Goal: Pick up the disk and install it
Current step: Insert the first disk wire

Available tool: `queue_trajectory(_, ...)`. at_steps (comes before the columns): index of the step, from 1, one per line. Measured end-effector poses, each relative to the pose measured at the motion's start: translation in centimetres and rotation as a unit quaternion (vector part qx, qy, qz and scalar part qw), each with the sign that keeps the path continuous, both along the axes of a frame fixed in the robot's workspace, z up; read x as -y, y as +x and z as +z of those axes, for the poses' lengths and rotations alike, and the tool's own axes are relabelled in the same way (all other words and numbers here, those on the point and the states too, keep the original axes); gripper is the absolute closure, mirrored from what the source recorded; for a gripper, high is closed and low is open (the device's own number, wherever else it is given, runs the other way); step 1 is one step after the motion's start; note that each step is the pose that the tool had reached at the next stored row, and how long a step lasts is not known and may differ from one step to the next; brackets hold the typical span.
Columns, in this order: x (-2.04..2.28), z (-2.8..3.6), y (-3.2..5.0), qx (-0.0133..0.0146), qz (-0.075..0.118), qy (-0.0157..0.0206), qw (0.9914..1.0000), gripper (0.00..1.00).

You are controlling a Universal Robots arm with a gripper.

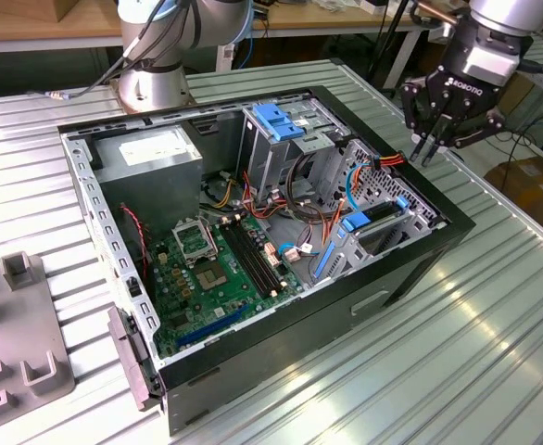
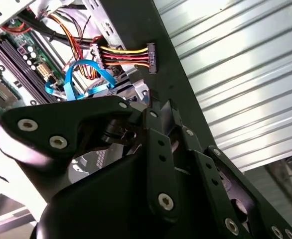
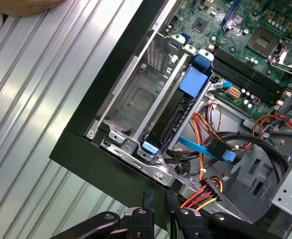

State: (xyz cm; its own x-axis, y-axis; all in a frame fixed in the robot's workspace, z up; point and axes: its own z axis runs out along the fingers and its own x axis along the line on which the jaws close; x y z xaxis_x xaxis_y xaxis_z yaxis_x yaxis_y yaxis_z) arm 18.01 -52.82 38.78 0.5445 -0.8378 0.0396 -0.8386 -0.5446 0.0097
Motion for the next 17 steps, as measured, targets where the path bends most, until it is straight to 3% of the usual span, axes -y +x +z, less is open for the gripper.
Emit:
queue_trajectory(2,0.0,-0.01,0.02,0.0,0.023,0.0,0.99972,0.75)
queue_trajectory(4,0.0,-0.02,0.04,0.0,0.039,0.0,0.99923,0.63)
queue_trajectory(6,0.0,-0.03,0.06,0.0,0.057,0.0,0.99836,0.63)
queue_trajectory(8,0.0,-0.04,0.08,0.0,0.087,0.0,0.99618,0.55)
queue_trajectory(10,0.0,-0.04,0.08,0.0,0.099,0.0,0.99509,0.55)
queue_trajectory(13,0.0,-0.07,0.07,0.0001,0.121,0.0,0.99259,0.55)
queue_trajectory(17,-0.05,-0.19,0.07,0.0001,0.154,0.0001,0.98803,0.55)
